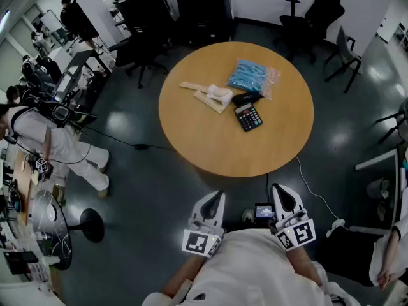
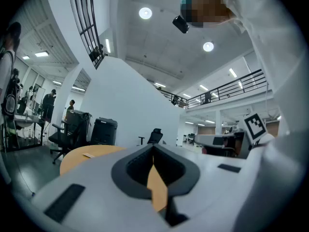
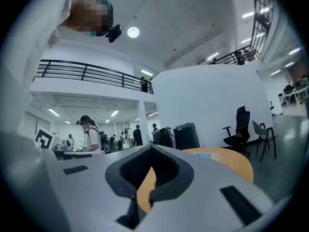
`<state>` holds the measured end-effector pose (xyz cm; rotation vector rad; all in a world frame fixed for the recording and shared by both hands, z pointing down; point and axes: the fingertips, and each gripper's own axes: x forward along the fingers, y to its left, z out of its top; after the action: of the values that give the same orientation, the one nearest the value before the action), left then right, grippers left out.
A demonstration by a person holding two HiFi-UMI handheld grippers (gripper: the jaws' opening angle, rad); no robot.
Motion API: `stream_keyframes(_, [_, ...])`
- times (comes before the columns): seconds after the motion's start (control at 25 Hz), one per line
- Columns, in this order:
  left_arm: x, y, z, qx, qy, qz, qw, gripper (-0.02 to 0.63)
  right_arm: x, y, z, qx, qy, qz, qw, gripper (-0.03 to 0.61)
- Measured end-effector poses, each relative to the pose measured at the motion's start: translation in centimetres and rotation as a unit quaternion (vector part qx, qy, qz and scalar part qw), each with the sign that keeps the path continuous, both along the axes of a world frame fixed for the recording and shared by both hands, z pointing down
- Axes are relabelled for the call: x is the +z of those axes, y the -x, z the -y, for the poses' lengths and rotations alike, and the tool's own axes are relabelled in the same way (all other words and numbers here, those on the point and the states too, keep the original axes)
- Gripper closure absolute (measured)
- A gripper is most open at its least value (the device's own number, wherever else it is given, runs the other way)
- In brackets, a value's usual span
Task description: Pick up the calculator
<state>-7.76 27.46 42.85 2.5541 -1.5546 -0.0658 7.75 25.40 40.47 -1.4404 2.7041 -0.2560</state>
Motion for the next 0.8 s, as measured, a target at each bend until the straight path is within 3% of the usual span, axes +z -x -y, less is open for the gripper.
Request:
stream_keyframes(0.4, [0.1, -0.3, 0.5, 0.000, 0.000, 0.002, 1.0000, 0.607, 0.0, -0.5, 0.7, 0.000, -0.003, 0.005, 1.000, 0.565])
stream_keyframes(0.8, [1.4, -3.0, 1.9, -0.003, 0.012, 0.005, 0.9999, 0.607, 0.2, -3.5, 1.8, 0.002, -0.007, 0.016, 1.000, 0.564])
